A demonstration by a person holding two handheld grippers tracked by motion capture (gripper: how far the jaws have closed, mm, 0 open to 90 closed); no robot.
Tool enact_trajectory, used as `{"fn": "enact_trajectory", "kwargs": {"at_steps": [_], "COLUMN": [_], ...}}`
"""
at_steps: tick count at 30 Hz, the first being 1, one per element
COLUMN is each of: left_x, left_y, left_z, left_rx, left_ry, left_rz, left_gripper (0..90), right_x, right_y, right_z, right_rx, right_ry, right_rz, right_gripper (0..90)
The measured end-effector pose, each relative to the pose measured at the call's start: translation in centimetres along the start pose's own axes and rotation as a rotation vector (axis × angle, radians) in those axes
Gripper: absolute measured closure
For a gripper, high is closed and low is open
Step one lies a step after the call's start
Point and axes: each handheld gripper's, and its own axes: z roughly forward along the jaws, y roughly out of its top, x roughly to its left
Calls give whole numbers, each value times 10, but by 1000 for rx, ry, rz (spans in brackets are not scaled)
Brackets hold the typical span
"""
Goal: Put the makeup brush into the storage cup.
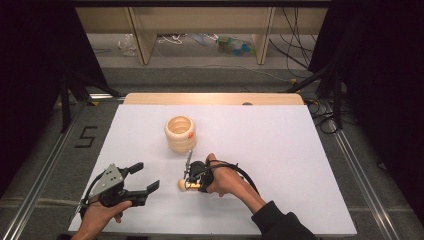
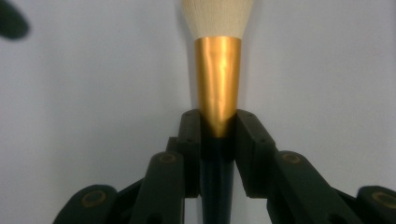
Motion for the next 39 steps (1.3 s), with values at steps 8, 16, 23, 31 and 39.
{"fn": "enact_trajectory", "kwargs": {"at_steps": [8,16,23,31,39], "left_x": [1,0,1,1,1], "left_y": [0,0,1,1,0], "left_z": [0,-1,-1,0,0], "left_rx": [0,-2,-3,-3,-6], "left_ry": [-1,-2,-2,-3,-9], "left_rz": [2,2,2,1,2], "left_gripper": [165,166,166,166,166], "right_x": [-2,-6,-11,-22,-31], "right_y": [0,-4,-8,-17,-25], "right_z": [-6,-26,-40,-62,-79], "right_rx": [-27,-137,-209,-364,-563], "right_ry": [-25,-17,-30,-67,-133], "right_rz": [6,55,94,165,247], "right_gripper": [735,736,736,736,736]}}
